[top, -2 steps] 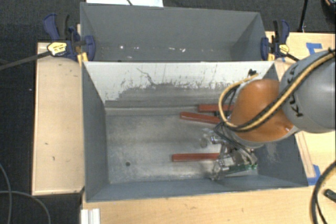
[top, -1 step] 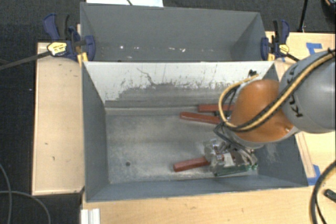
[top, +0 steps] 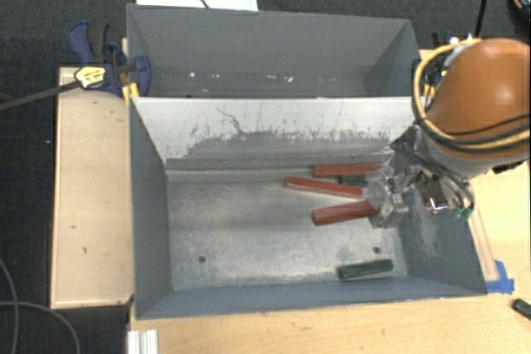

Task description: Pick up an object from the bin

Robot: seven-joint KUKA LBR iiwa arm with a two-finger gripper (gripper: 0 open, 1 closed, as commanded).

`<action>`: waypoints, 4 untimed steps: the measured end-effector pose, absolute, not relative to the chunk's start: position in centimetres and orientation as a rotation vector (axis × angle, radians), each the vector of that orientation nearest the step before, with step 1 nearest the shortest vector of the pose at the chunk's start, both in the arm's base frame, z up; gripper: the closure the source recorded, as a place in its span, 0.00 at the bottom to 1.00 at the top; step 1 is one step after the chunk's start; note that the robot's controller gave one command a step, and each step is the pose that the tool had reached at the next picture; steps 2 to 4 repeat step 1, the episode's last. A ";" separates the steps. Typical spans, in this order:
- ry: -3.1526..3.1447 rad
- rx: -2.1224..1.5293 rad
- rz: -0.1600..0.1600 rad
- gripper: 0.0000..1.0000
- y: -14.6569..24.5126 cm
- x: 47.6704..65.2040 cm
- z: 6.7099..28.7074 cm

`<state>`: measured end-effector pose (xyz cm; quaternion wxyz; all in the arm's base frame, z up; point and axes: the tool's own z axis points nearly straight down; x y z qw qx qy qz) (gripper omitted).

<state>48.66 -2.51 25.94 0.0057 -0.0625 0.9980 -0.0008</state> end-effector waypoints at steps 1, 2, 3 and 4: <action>3.137 -0.166 0.001 1.00 -3.2 49.4 23.0; 3.137 -0.166 0.001 1.00 -3.2 49.4 23.0; 3.137 -0.166 0.001 1.00 -3.2 49.4 23.0; 3.137 -0.166 0.001 1.00 -3.2 49.4 23.0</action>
Offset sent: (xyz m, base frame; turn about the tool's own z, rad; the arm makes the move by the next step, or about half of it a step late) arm 0.0067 -0.0066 -0.0280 0.0162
